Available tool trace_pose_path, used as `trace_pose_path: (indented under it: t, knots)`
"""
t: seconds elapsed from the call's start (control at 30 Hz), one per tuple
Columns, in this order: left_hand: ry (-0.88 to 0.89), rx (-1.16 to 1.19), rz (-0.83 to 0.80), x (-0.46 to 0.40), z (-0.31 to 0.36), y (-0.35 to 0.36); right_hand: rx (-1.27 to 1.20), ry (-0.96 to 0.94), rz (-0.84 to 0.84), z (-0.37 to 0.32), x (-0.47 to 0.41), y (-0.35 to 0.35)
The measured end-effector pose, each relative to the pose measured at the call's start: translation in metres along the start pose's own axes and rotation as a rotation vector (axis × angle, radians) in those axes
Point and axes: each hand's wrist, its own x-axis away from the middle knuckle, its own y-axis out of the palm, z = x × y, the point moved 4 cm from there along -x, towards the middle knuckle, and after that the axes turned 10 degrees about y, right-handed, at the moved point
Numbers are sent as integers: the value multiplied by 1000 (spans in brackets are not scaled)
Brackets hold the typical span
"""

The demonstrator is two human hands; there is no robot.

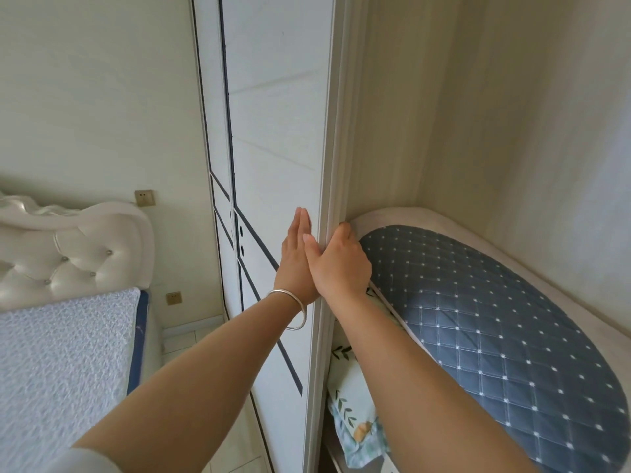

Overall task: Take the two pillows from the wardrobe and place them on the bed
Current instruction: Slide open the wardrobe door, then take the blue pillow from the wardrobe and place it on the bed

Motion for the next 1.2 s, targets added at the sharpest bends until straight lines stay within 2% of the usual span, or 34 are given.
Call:
trace_pose_path:
  t: [0.13, 0.23, 0.33, 0.47, 0.57, 0.67, 0.73, 0.8, 0.87, 0.9, 0.97, 1.03, 1.13, 1.2]
  knots:
    - [-21, 51, 27, 11, 6, -7, -68, 28, -51, 8, 2, 7]
    - [33, 119, 299, 29, 24, -19, -244, -6, 13, 18, 11, 3]
    - [252, 20, 464, 35, 46, -18, -454, -2, 73, 35, 22, -7]
    - [536, 65, 437, 33, 80, 6, -585, 19, 137, 76, 28, -23]
    - [568, 135, 301, 27, 103, 46, -539, 120, 176, 123, 25, -28]
    - [441, 193, 127, 22, 119, 104, -362, 232, 144, 176, 19, -29]
    - [299, 212, -130, 20, 129, 145, -222, 250, 115, 208, 13, -33]
    - [56, 266, -443, 17, 131, 188, -119, 249, 93, 239, 2, -41]
    - [-236, 396, -594, 10, 127, 222, -9, 275, 56, 273, -10, -50]
    - [-356, 455, -597, 4, 123, 242, 46, 295, 45, 289, -17, -55]
    - [-625, 604, -495, -7, 113, 273, 145, 315, 44, 318, -29, -67]
    - [-815, 656, -462, -12, 118, 270, 237, 323, 50, 338, -40, -76]
    - [-949, 553, -428, -18, 121, 270, 318, 343, 53, 359, -50, -77]
    - [-1019, 576, -370, -23, 123, 275, 328, 368, 57, 368, -50, -72]
